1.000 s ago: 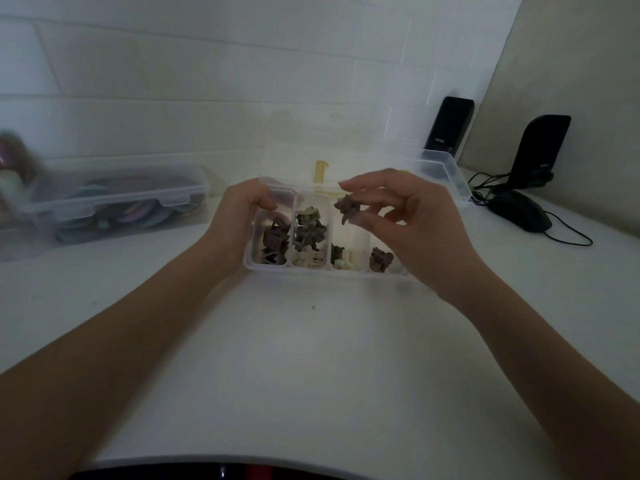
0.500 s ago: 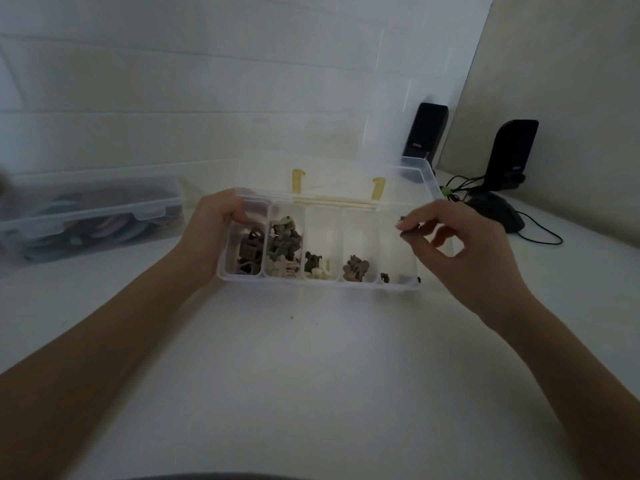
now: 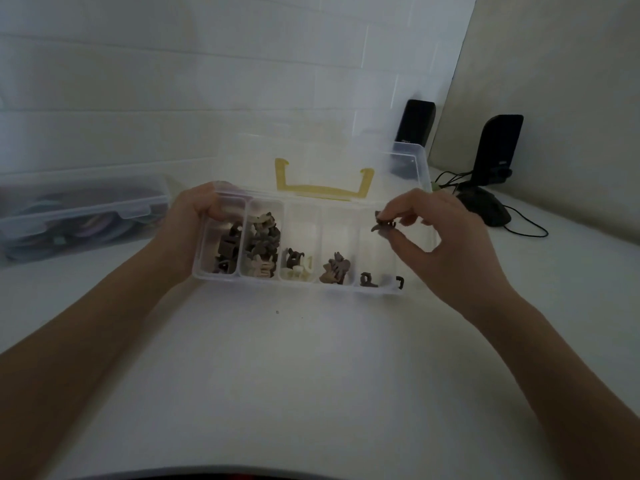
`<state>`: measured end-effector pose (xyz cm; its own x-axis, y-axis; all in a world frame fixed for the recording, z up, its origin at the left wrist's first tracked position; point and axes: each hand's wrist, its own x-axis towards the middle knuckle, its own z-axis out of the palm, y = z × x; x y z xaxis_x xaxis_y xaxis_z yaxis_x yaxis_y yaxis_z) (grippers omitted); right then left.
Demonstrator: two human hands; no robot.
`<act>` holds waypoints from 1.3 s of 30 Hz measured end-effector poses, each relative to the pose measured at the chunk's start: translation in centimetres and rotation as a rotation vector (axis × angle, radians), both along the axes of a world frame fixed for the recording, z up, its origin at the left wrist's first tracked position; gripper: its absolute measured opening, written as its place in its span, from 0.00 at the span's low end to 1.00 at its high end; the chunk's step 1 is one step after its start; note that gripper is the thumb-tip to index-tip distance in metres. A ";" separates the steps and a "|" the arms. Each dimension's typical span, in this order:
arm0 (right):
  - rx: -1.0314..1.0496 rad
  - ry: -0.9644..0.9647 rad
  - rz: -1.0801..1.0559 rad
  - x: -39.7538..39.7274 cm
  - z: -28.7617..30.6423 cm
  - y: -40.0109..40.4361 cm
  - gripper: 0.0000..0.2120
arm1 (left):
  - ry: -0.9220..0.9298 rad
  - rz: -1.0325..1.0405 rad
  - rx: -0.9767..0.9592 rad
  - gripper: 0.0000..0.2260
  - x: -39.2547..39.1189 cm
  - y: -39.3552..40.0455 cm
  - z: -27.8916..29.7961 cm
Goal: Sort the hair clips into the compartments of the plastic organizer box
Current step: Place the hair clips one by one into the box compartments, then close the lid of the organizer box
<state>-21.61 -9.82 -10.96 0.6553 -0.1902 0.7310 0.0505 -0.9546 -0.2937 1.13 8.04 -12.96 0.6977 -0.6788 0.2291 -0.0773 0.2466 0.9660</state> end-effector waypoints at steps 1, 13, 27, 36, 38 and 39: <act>-0.005 -0.002 -0.009 0.0 0.0 -0.1 0.06 | -0.004 -0.014 -0.011 0.18 -0.1 0.0 0.1; -0.088 -0.096 -0.059 0.4 -0.6 -0.2 0.12 | 0.064 -0.018 -0.006 0.12 -0.1 0.1 -0.1; 1.349 -0.041 0.091 2.8 -2.4 -1.5 0.20 | 0.285 -0.093 -0.136 0.23 -1.5 -0.6 -0.1; 1.578 -0.096 0.122 2.8 -1.9 -1.8 0.21 | 0.307 -0.040 -0.184 0.14 -1.8 -0.7 0.1; 1.614 -0.192 0.099 2.7 -1.8 -1.7 0.14 | 0.437 -0.079 -0.209 0.13 -1.8 -0.5 -0.2; 1.623 -0.253 0.089 2.6 -1.8 -1.7 0.13 | 0.479 -0.119 -0.216 0.15 -1.6 -0.2 -0.3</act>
<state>-19.01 -11.52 -12.76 0.6078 -0.7879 -0.0993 0.2843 0.3327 -0.8991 -0.42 7.83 -13.25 0.6793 -0.7323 0.0473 0.3999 0.4234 0.8129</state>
